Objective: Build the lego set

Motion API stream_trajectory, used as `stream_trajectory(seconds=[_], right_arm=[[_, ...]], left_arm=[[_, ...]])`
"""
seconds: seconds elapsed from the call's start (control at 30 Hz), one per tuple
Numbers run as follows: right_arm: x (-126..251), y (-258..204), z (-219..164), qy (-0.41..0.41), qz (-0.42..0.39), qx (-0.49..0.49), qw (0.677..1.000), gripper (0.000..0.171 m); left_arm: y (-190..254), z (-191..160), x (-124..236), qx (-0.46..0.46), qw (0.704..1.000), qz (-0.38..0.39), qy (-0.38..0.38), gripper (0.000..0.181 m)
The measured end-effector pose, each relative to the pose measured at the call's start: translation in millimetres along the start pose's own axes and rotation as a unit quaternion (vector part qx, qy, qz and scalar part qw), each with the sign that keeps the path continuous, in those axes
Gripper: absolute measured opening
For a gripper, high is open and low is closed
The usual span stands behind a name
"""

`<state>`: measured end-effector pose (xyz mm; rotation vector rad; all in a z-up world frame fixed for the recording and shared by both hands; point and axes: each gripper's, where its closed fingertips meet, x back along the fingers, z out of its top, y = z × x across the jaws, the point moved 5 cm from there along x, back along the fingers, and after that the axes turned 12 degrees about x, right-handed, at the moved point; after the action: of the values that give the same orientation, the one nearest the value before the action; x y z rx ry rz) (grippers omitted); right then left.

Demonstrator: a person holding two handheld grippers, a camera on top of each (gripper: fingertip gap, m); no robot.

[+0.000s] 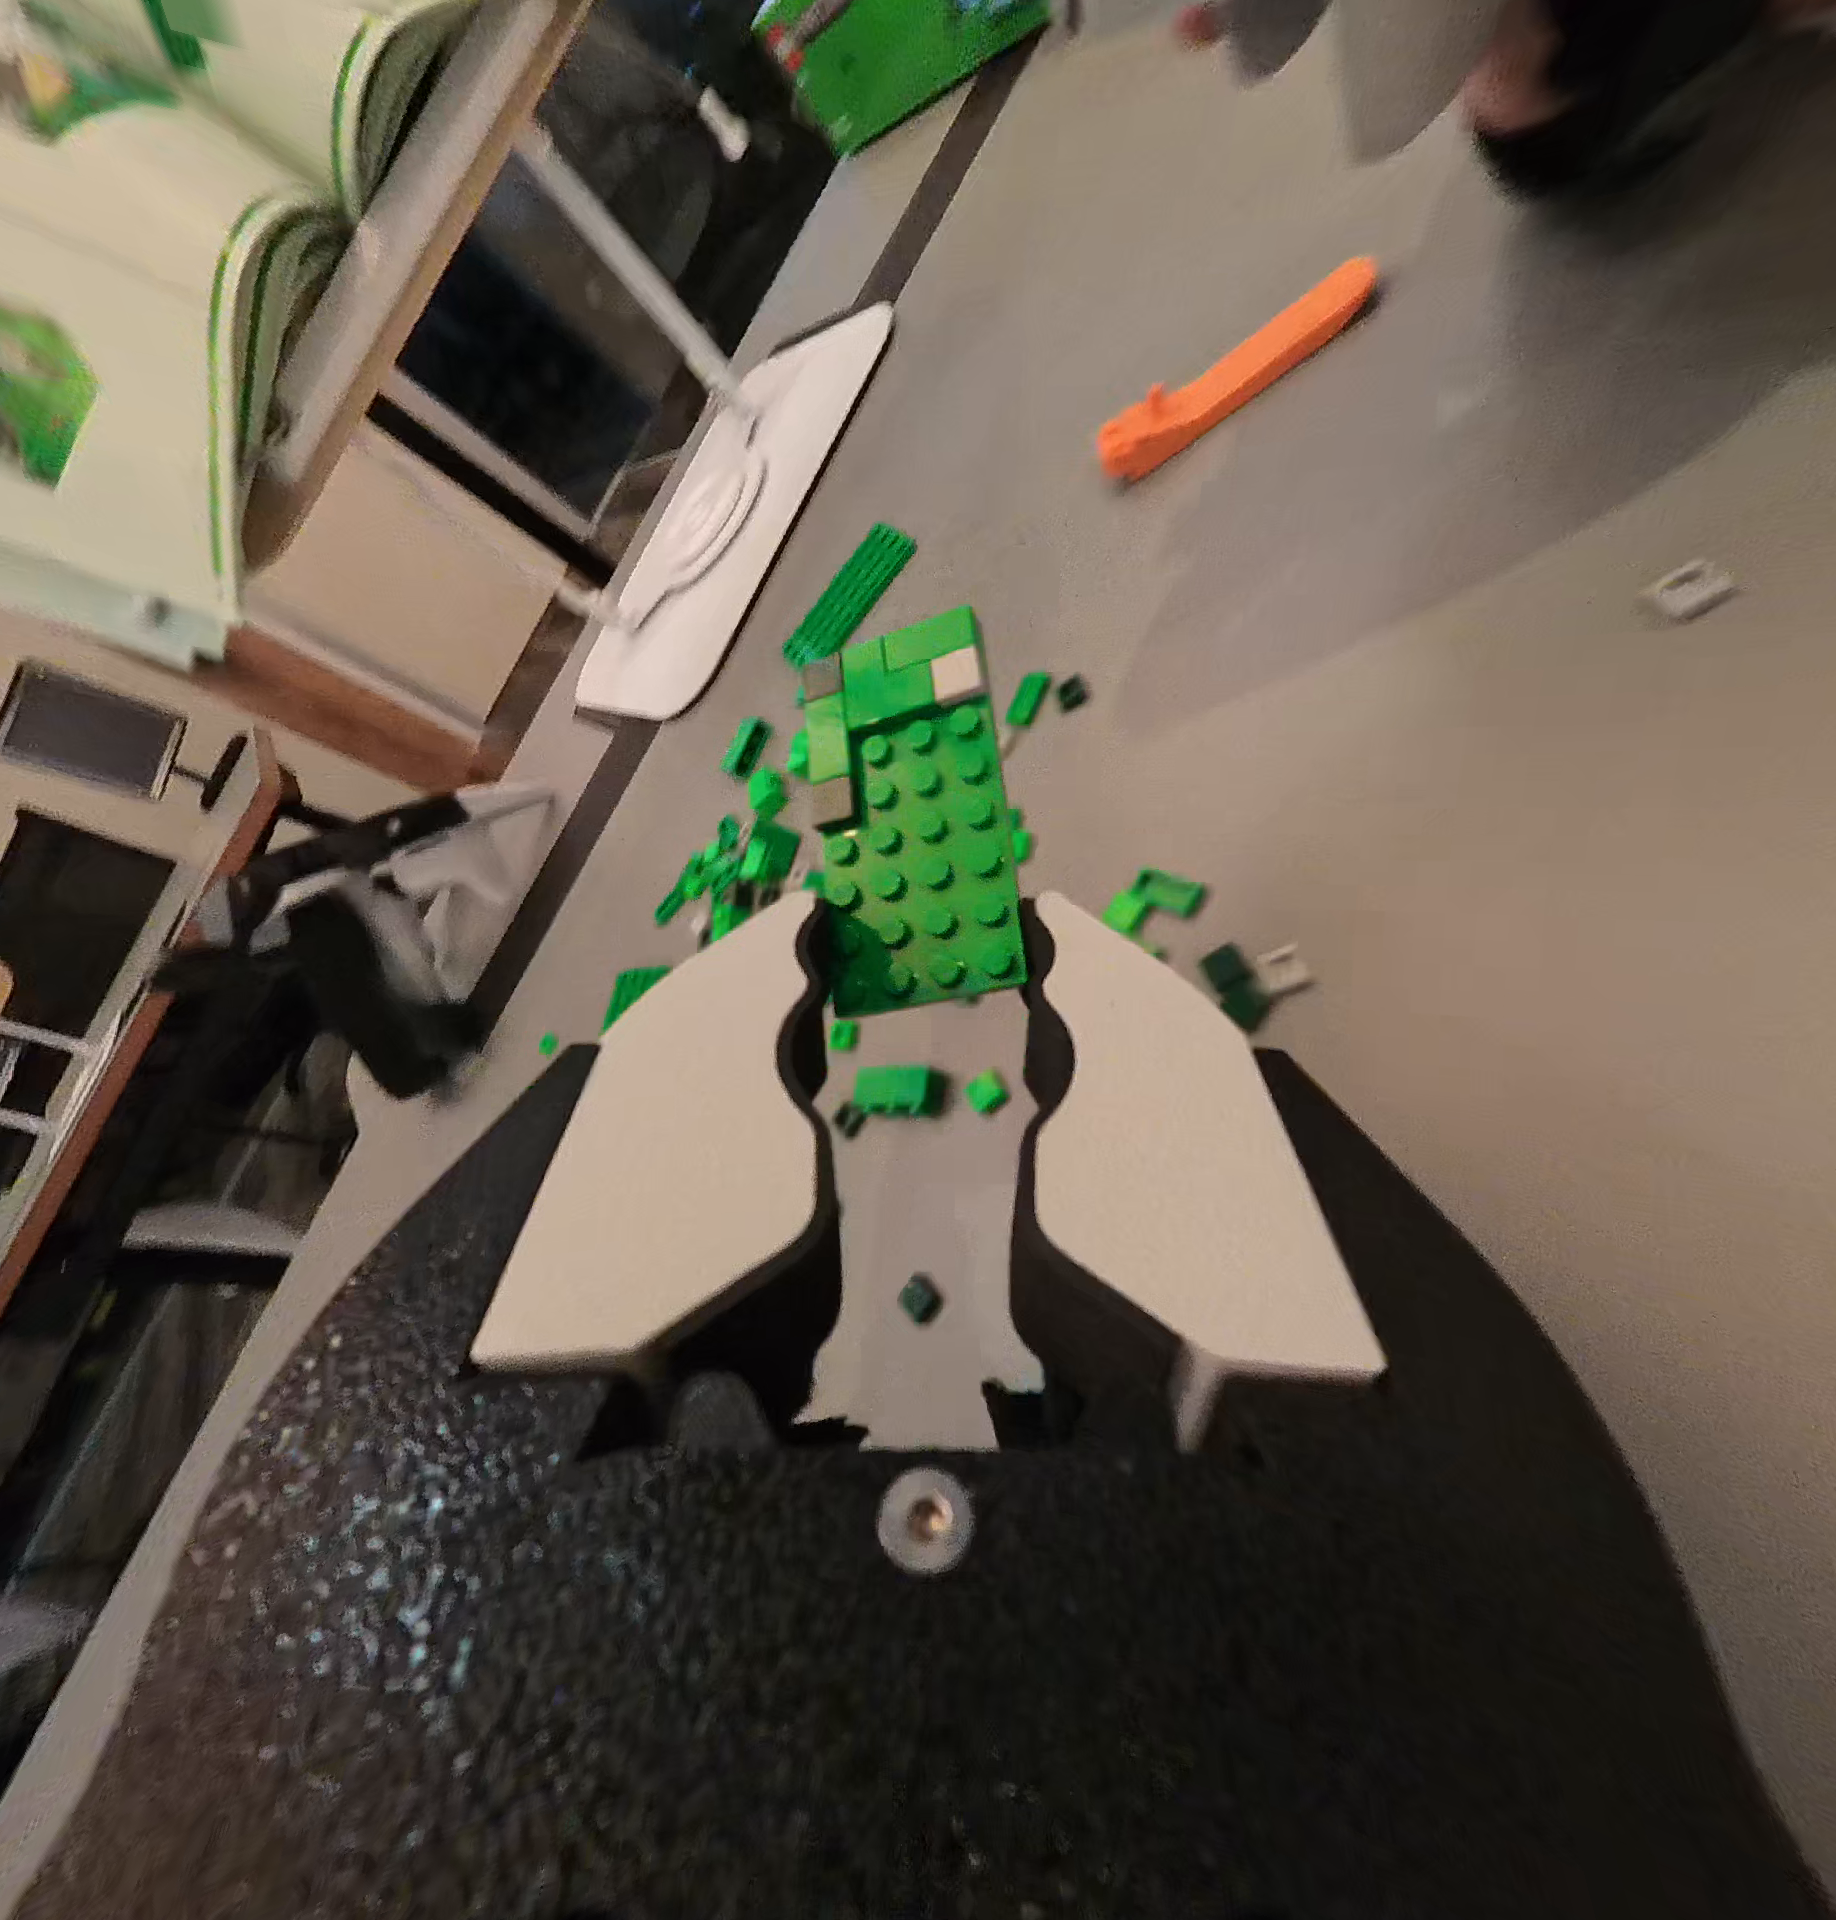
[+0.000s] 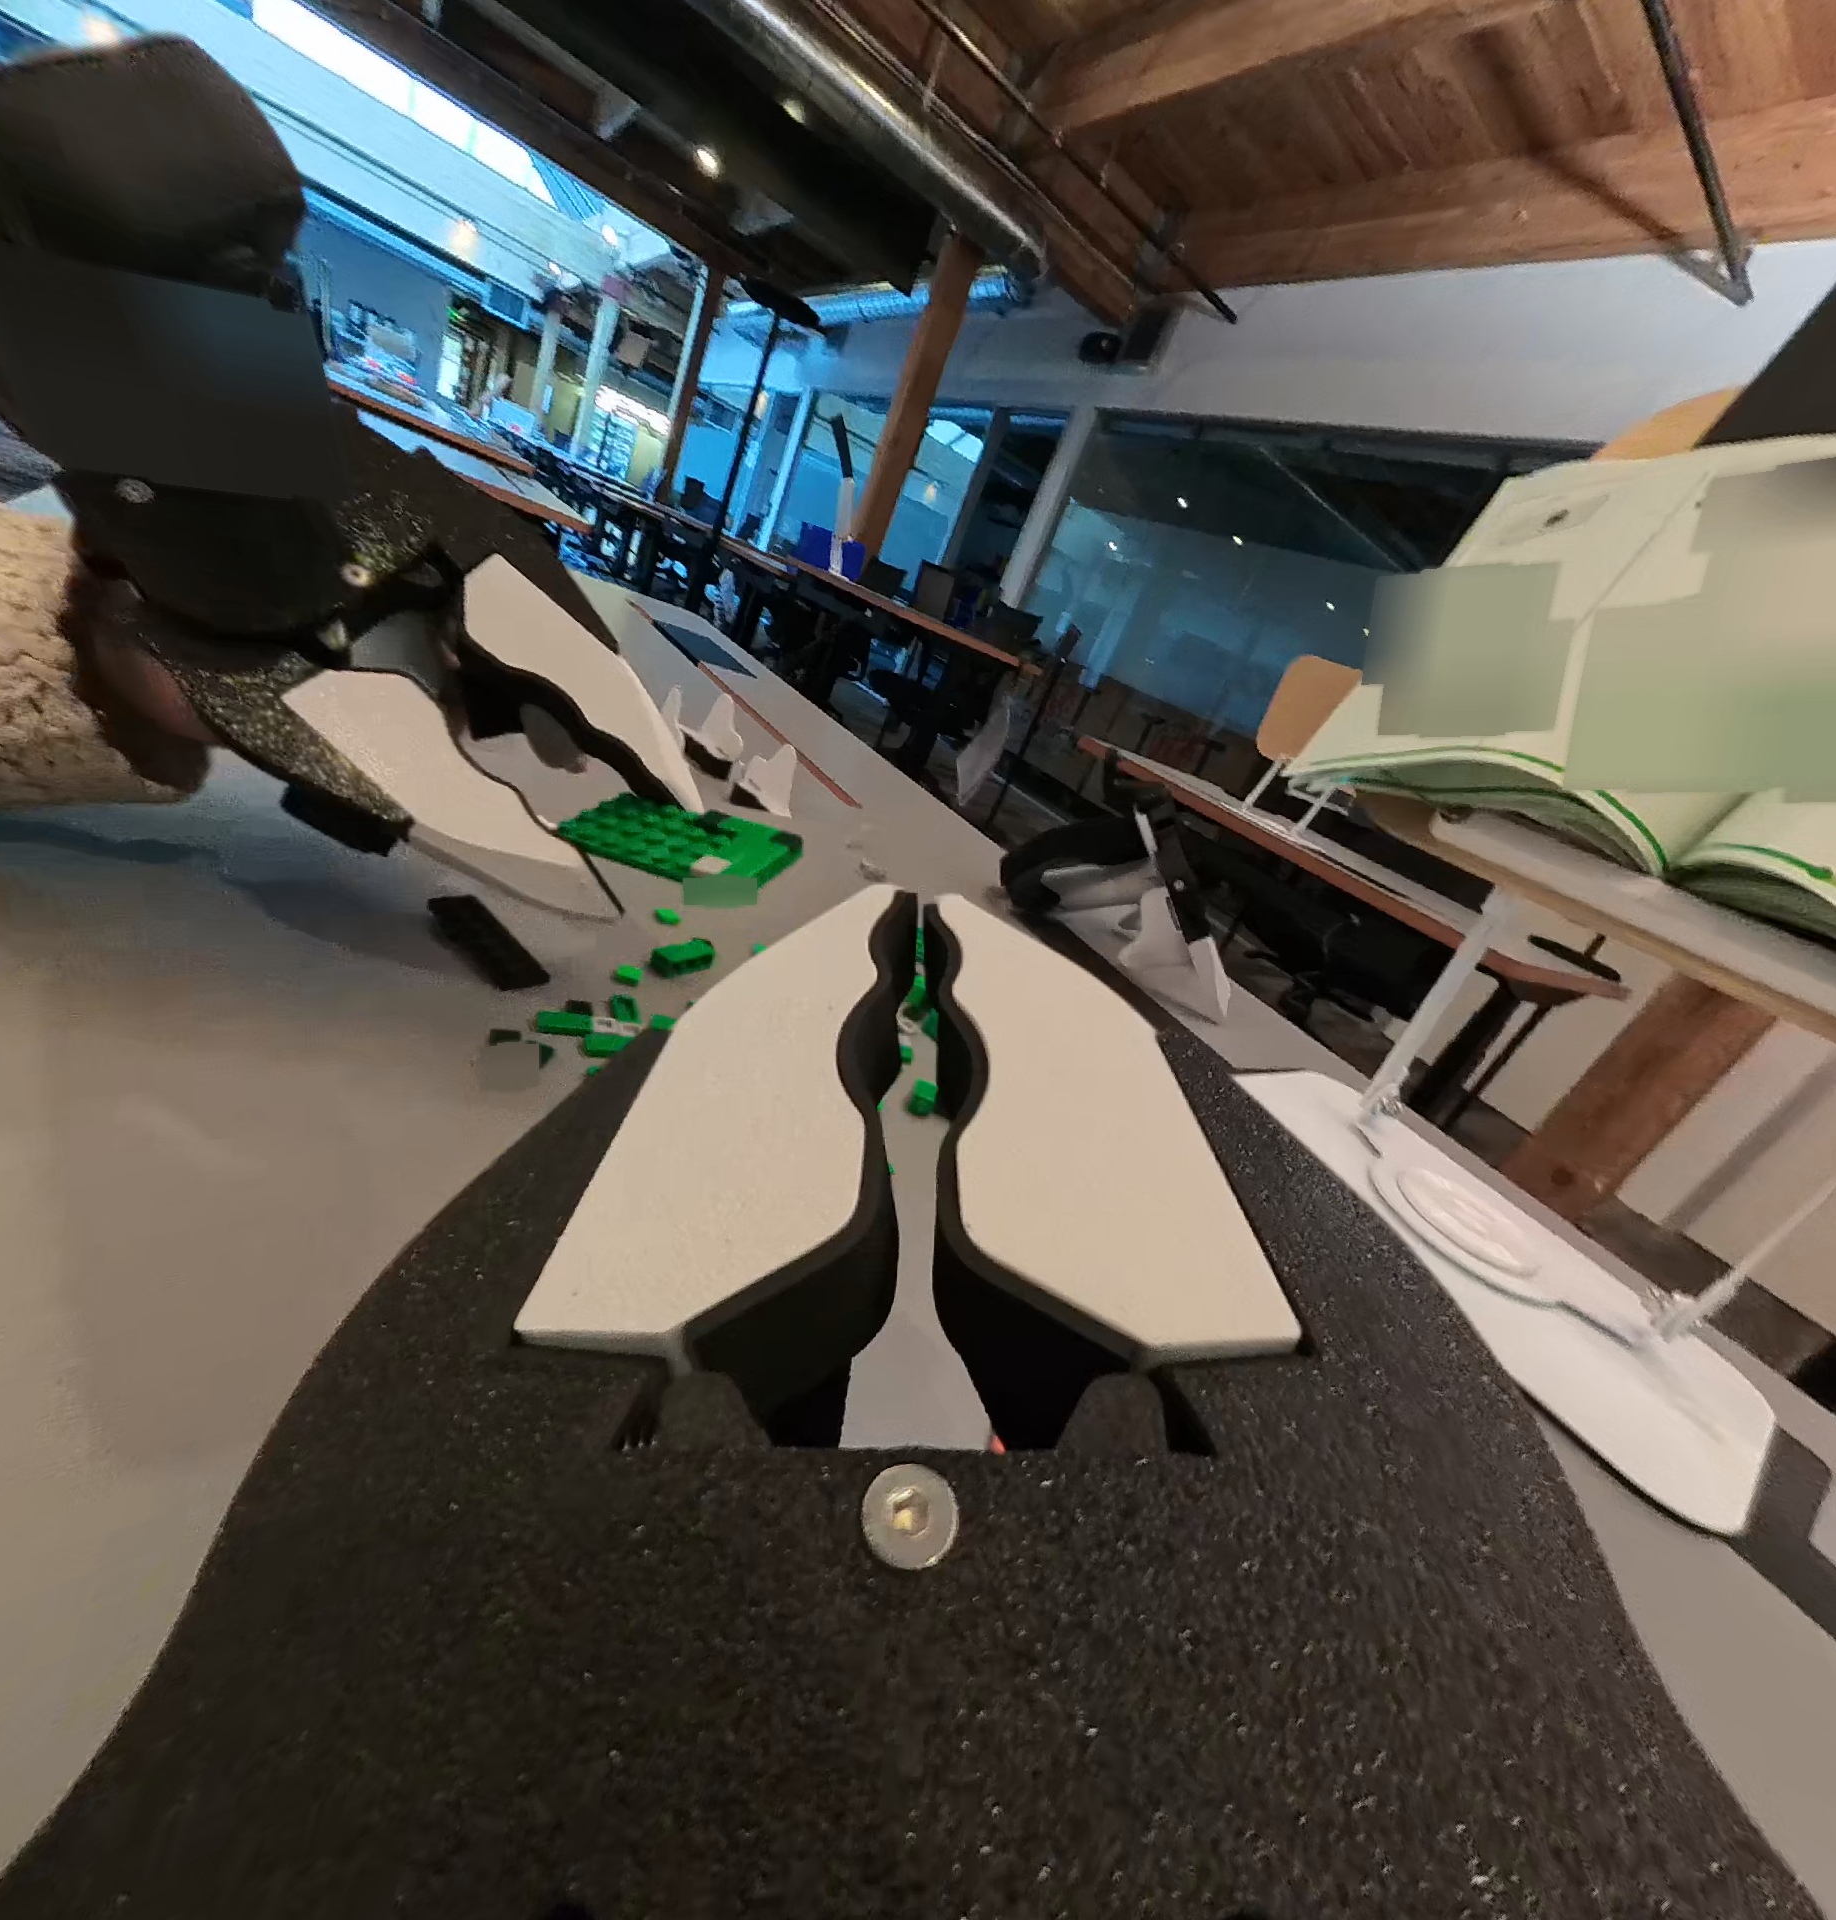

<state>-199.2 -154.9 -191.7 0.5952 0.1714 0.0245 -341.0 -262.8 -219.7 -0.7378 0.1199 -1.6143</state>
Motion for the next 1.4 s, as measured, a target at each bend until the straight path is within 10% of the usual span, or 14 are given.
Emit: stream_trajectory(seconds=[0.47, 0.6, 0.87, 1.4], right_arm=[[-71, 17, -42, -0.285, 0.2, -0.187, 0.918, 0.007], [-111, 12, -46, -0.321, 0.33, -0.097, 0.882, 0.01], [-98, 12, -79, -0.481, 0.514, 0.018, 0.71, 0.016], [-100, -9, -81, -0.492, 0.554, 0.033, 0.671, 0.007]], left_arm=[[-70, -47, 24, 0.141, 0.977, 0.144, -0.066, 0.034], [-67, -49, 20, 0.145, 0.979, 0.13, -0.065, 0.034], [-47, -40, 13, 0.114, 0.991, 0.052, -0.057, 0.034], [-17, -21, 10, 0.093, 0.993, -0.06, -0.044, 0.034]])
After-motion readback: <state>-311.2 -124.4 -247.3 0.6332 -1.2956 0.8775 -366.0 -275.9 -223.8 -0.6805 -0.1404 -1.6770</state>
